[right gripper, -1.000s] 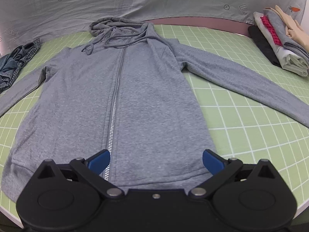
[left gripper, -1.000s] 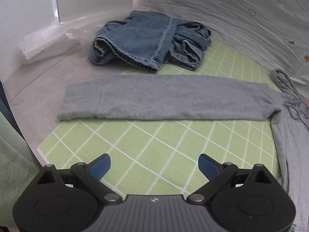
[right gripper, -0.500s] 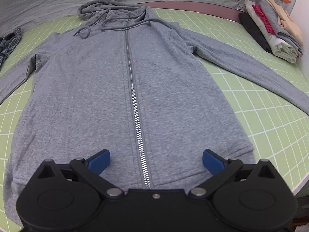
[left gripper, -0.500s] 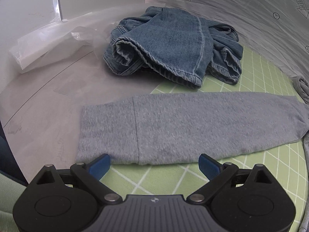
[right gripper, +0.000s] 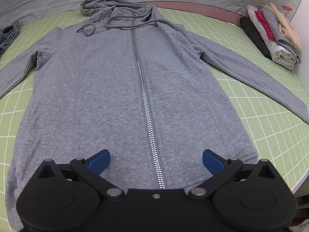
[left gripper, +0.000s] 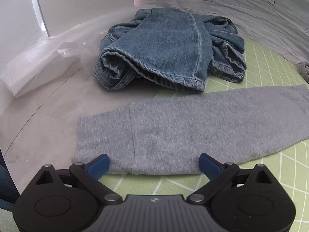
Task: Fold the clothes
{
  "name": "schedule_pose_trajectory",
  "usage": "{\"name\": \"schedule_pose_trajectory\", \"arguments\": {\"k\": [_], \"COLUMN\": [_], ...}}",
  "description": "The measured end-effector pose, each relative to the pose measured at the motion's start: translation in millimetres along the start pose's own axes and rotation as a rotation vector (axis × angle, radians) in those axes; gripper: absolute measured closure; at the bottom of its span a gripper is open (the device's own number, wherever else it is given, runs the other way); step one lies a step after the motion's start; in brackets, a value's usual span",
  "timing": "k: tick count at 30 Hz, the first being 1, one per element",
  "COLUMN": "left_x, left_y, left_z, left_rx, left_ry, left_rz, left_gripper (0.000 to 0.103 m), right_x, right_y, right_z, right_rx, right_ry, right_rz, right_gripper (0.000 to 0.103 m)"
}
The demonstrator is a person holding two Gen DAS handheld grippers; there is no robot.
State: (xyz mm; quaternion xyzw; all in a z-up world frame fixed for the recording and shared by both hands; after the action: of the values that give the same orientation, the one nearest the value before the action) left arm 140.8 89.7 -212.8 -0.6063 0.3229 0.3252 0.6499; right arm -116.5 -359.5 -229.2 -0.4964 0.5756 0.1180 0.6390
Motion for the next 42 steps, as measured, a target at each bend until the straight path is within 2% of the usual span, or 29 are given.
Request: {"name": "schedule_pose_trajectory", "arguments": {"k": [2,3,4,5,7,10,13,17,21,26,29,31,33,34,35,36,37,39,42], "left_x": [-2.4,-3.8,-5.2,-6.3,-8.1,-9.9,-17.5,-37.0,-56.5,-98.1,-133.6,-165.9,-191.9,-203.0,-213.0,-217.4,-217.7,-206.7,-167.8], "left_y": [-0.9,-1.8,-2.6,-3.4,-4.9,-6.9,-12.9,-26.4,-37.8,-45.3,-42.9,-39.9,-33.4,-29.3,-24.7,-18.6,-14.2,-9.2,-3.9], "left_z": [-3.0,-4.1,-5.2,-7.6,-13.4,-24.4,-35.4,-64.0,-121.8,-228.8,-313.3,-376.6,-422.6,-441.2,-458.0,-465.6,-466.9,-459.1,-426.6], "left_rx": [0.03,0.041,0.051,0.063,0.091,0.123,0.085,0.039,0.061,0.132,0.16,0.196,0.25,0.277,0.304,0.329,0.346,0.349,0.284], "left_ry": [0.017,0.021,0.02,0.022,0.027,0.044,0.087,0.126,0.199,0.355,0.5,0.62,0.694,0.723,0.744,0.728,0.689,0.587,0.419], "left_rz": [-0.011,-0.014,-0.018,-0.019,-0.02,-0.017,-0.024,-0.073,-0.119,-0.145,-0.149,-0.168,-0.197,-0.212,-0.229,-0.249,-0.267,-0.265,-0.162], "left_gripper": [0.015,0.023,0.034,0.04,0.067,0.079,0.09,0.09,0.091,0.092,0.092,0.09,0.078,0.06,0.046,0.018,0.006,0.006,0.006], "right_x": [-0.2,-0.6,-1.0,-1.1,-1.6,-4.0,-6.1,-9.8,-8.8,-6.2,-2.3,1.5,6.0,8.3,10.5,11.2,11.6,12.3,16.8], "right_y": [1.4,2.2,3.0,3.4,3.1,2.3,1.6,2.6,2.0,-1.0,-3.9,-8.0,-15.1,-19.5,-23.9,-29.2,-33.8,-42.9,-52.8], "right_z": [-1.0,-2.0,-2.9,-4.0,-4.8,-6.8,-12.9,-37.3,-77.3,-135.2,-174.3,-199.3,-222.5,-232.8,-242.8,-248.9,-251.9,-257.5,-250.3], "right_rx": [0.003,0.006,0.009,0.012,0.022,0.024,0.006,0.007,0.054,0.095,0.133,0.159,0.181,0.189,0.197,0.198,0.191,0.177,0.133], "right_ry": [0.001,0.001,0.001,-0.002,-0.02,-0.044,-0.05,-0.039,-0.038,-0.025,-0.017,-0.003,0.013,0.02,0.027,0.031,0.037,0.048,0.058], "right_rz": [0.004,0.005,0.005,0.006,-0.002,-0.016,-0.03,-0.053,-0.057,-0.072,-0.081,-0.09,-0.102,-0.108,-0.115,-0.125,-0.138,-0.164,-0.174], "right_gripper": [0.0,0.0,0.0,0.0,0.0,0.0,0.001,0.001,0.001,0.001,0.001,0.001,0.001,0.001,0.001,0.001,0.001,0.001,0.001]}}
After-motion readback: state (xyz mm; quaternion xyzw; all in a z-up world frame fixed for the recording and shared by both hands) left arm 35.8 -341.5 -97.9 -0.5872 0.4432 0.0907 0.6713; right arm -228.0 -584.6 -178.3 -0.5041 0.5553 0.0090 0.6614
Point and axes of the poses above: each gripper's, at about its wrist camera, not at the fingertips, and x roughly the way its jaws point, z to its left, y to its underside, the point moved 8 cm from there along x, roughly the way its jaws point
